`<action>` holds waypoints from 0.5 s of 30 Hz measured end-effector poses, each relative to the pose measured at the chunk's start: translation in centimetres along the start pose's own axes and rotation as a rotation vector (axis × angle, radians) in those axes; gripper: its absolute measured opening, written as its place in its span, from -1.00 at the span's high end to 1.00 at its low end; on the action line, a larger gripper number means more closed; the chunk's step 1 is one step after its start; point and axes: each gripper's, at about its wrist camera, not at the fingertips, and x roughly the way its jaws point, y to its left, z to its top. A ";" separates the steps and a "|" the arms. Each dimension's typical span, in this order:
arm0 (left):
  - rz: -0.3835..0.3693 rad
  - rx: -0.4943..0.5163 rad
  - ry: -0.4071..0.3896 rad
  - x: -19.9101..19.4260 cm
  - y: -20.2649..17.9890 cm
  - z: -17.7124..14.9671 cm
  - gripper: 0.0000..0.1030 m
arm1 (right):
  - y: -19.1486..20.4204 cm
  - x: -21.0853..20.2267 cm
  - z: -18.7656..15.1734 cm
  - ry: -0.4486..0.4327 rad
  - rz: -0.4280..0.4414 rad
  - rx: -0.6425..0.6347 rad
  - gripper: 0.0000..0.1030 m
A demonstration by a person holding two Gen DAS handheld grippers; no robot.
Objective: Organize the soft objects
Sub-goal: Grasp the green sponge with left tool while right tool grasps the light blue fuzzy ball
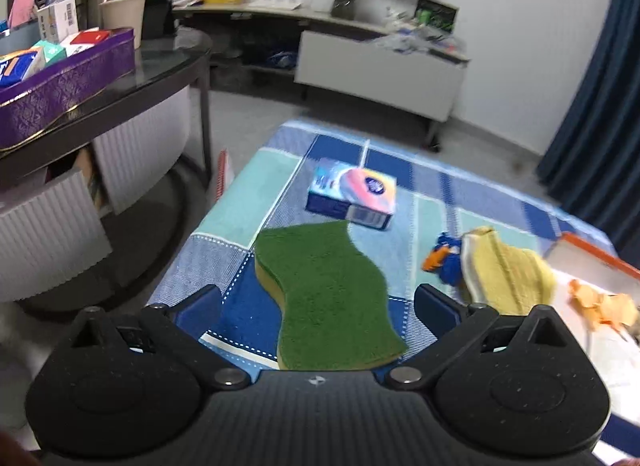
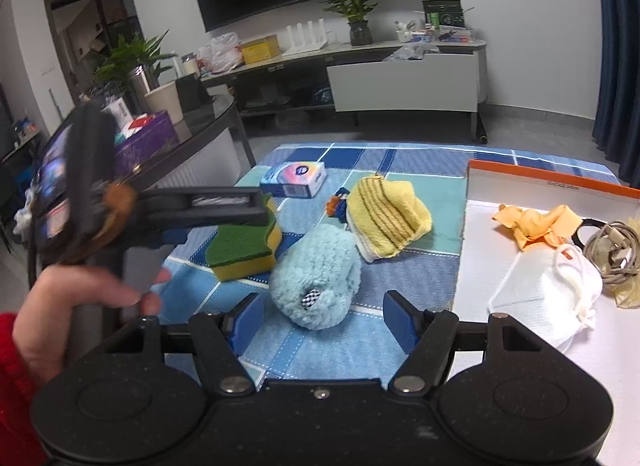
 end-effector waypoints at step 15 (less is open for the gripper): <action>-0.036 0.079 0.046 0.9 0.8 0.2 -0.28 | 0.5 4.8 1.5 0.042 0.000 0.031 -0.71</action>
